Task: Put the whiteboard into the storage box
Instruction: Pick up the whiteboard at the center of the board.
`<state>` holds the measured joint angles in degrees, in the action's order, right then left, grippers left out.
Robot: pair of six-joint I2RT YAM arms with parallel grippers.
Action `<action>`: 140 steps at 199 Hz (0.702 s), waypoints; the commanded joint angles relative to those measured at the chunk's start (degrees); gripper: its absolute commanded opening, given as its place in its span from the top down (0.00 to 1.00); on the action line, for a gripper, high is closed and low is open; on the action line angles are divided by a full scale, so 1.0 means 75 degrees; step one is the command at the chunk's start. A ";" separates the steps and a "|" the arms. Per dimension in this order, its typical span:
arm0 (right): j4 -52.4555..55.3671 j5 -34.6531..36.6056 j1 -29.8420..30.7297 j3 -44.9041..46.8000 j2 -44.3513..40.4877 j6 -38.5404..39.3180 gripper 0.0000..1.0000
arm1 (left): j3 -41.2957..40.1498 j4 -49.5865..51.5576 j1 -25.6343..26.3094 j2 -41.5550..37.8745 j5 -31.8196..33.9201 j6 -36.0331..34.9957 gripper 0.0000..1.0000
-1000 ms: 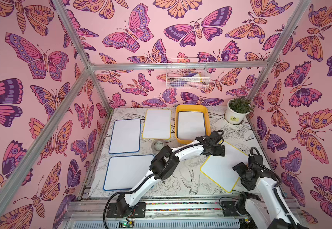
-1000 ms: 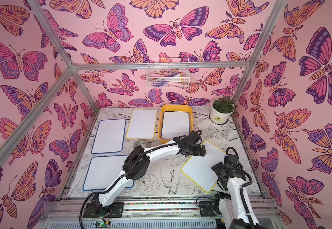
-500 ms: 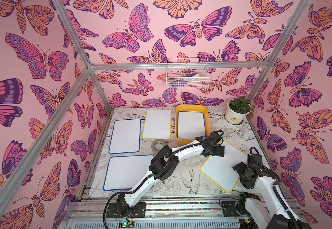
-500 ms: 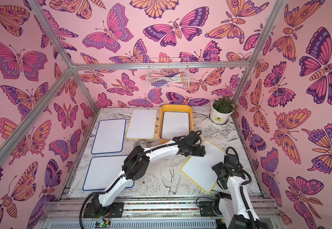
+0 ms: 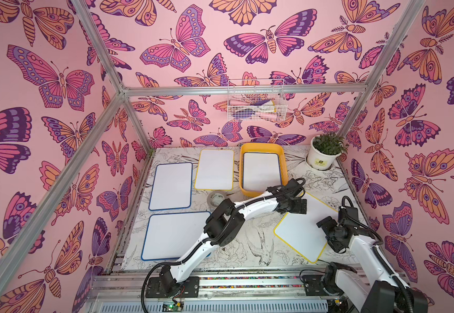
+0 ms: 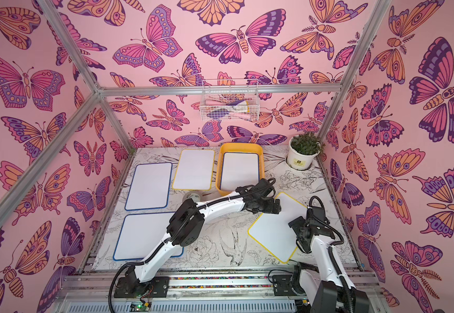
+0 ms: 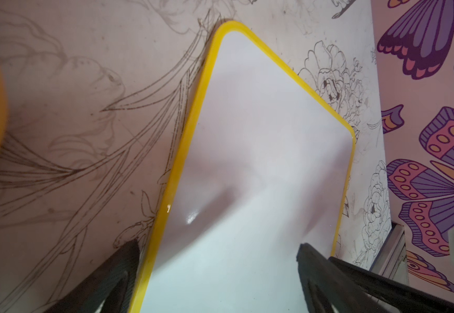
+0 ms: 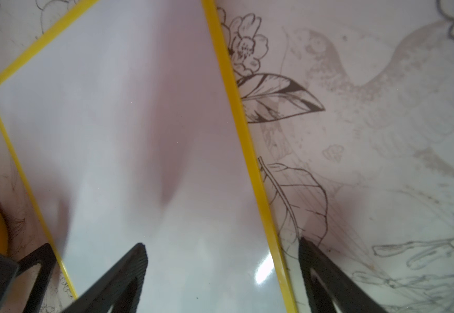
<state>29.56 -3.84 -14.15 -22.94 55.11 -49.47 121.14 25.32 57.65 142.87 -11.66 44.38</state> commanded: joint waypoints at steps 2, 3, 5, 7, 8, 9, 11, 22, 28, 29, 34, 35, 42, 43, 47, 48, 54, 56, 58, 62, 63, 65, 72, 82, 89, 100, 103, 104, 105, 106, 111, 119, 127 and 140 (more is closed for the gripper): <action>0.0543 -0.0510 0.0047 0.0469 0.0371 -0.0006 0.10 | -0.0215 0.0649 -0.0011 0.0228 -0.0191 0.0036 0.07; 0.0551 -0.0509 0.0047 0.0469 0.0373 -0.0009 0.10 | -0.0215 0.0646 -0.0011 0.0228 -0.0197 0.0036 0.07; 0.0562 -0.0497 0.0047 0.0463 0.0383 -0.0006 0.10 | -0.0215 0.0653 -0.0011 0.0228 -0.0202 0.0036 0.07; 0.0574 -0.0491 0.0047 0.0458 0.0385 -0.0005 0.10 | -0.0215 0.0652 -0.0019 0.0237 -0.0203 0.0036 0.07; 0.0578 -0.0488 0.0047 0.0446 0.0386 -0.0009 0.10 | -0.0215 0.0647 -0.0015 0.0239 -0.0203 0.0042 0.07; 0.0586 -0.0486 0.0047 0.0446 0.0386 -0.0005 0.10 | -0.0215 0.0640 -0.0013 0.0239 -0.0197 0.0045 0.07; 0.0598 -0.0479 0.0047 0.0445 0.0386 -0.0005 0.10 | -0.0215 0.0645 -0.0011 0.0243 -0.0204 0.0047 0.07; 0.0607 -0.0472 0.0047 0.0434 0.0419 0.0030 0.04 | -0.0202 0.0637 -0.0016 0.0252 -0.0226 0.0058 0.07; 0.0591 -0.0473 0.0047 0.0445 0.0460 0.0045 0.03 | -0.0203 0.0643 -0.0011 0.0260 -0.0226 0.0059 0.07; 0.0586 -0.0473 0.0047 0.0445 0.0464 0.0051 0.03 | -0.0203 0.0637 -0.0011 0.0262 -0.0232 0.0059 0.07; 0.0565 -0.0493 0.0047 0.0445 0.0506 0.0067 0.03 | -0.0203 0.0634 -0.0016 0.0260 -0.0233 0.0059 0.07; 0.0562 -0.0495 0.0047 0.0439 0.0516 0.0068 0.04 | -0.0203 0.0633 -0.0014 0.0262 -0.0236 0.0059 0.07; 0.0544 -0.0495 0.0047 0.0423 0.0586 0.0091 0.03 | -0.0203 0.0621 -0.0012 0.0266 -0.0248 0.0071 0.07; 0.0534 -0.0501 0.0047 0.0422 0.0597 0.0098 0.03 | -0.0203 0.0615 -0.0011 0.0265 -0.0249 0.0071 0.07; 0.0501 -0.0521 0.0047 0.0411 0.0628 0.0126 0.02 | -0.0191 0.0608 -0.0016 0.0278 -0.0260 0.0071 0.07; 0.0494 -0.0532 0.0047 0.0410 0.0636 0.0127 0.02 | -0.0191 0.0602 -0.0014 0.0277 -0.0261 0.0071 0.07; 0.0477 -0.0553 0.0047 0.0393 0.0677 0.0151 0.01 | -0.0185 0.0607 -0.0018 0.0292 -0.0284 0.0077 0.07; 0.0460 -0.0561 0.0047 0.0382 0.0699 0.0156 0.01 | -0.0181 0.0608 -0.0021 0.0303 -0.0294 0.0081 0.07; 0.0449 -0.0571 0.0047 0.0377 0.0716 0.0158 0.01 | -0.0180 0.0608 -0.0022 0.0306 -0.0296 0.0082 0.07; 0.0432 -0.0578 0.0047 0.0365 0.0740 0.0165 0.00 | -0.0171 0.0608 -0.0022 0.0322 -0.0316 0.0083 0.07; 0.0431 -0.0584 0.0047 0.0364 0.0751 0.0170 0.00 | -0.0169 0.0608 -0.0022 0.0322 -0.0318 0.0083 0.07; 0.0421 -0.0589 0.0047 0.0363 0.0764 0.0173 0.00 | -0.0168 0.0608 -0.0022 0.0322 -0.0311 0.0080 0.07; 0.0407 -0.0590 0.0047 0.0352 0.0823 0.0188 0.01 | -0.0168 0.0608 -0.0022 0.0333 -0.0346 0.0094 0.07; 0.0395 -0.0600 0.0047 0.0330 0.0889 0.0208 0.02 | -0.0166 0.0601 -0.0022 0.0334 -0.0373 0.0094 0.07; 0.0385 -0.0593 0.0047 0.0317 0.0930 0.0222 0.03 | -0.0168 0.0606 -0.0024 0.0334 -0.0379 0.0094 0.07; 0.0383 -0.0602 0.0047 0.0299 0.0968 0.0238 0.03 | -0.0171 0.0607 -0.0022 0.0335 -0.0389 0.0094 0.07; 0.0383 -0.0596 0.0047 0.0294 0.0972 0.0234 0.03 | -0.0158 0.0602 -0.0022 0.0351 -0.0390 0.0094 0.07; 0.0383 -0.0599 0.0047 0.0293 0.0978 0.0233 0.03 | -0.0157 0.0599 -0.0022 0.0348 -0.0390 0.0094 0.07; 0.0383 -0.0600 0.0047 0.0293 0.0975 0.0233 0.03 | -0.0157 0.0598 -0.0022 0.0347 -0.0391 0.0094 0.07; 0.0383 -0.0601 0.0047 0.0293 0.0979 0.0239 0.03 | -0.0156 0.0597 -0.0022 0.0346 -0.0391 0.0094 0.07; 0.0383 -0.0613 0.0047 0.0283 0.1004 0.0235 0.03 | -0.0156 0.0597 -0.0022 0.0349 -0.0391 0.0094 0.07; 0.0397 -0.0634 0.0047 0.0261 0.1032 0.0244 0.01 | -0.0145 0.0596 -0.0022 0.0357 -0.0402 0.0097 0.07; 0.0406 -0.0663 0.0047 0.0226 0.1064 0.0255 0.01 | -0.0133 0.0596 -0.0022 0.0374 -0.0405 0.0094 0.06; 0.0418 -0.0704 0.0047 0.0199 0.1100 0.0255 0.01 | -0.0121 0.0596 -0.0034 0.0381 -0.0425 0.0105 0.07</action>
<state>29.15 -5.56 -14.15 -25.61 59.86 -47.55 121.14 25.32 57.39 142.87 -13.37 44.40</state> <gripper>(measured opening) 0.993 0.935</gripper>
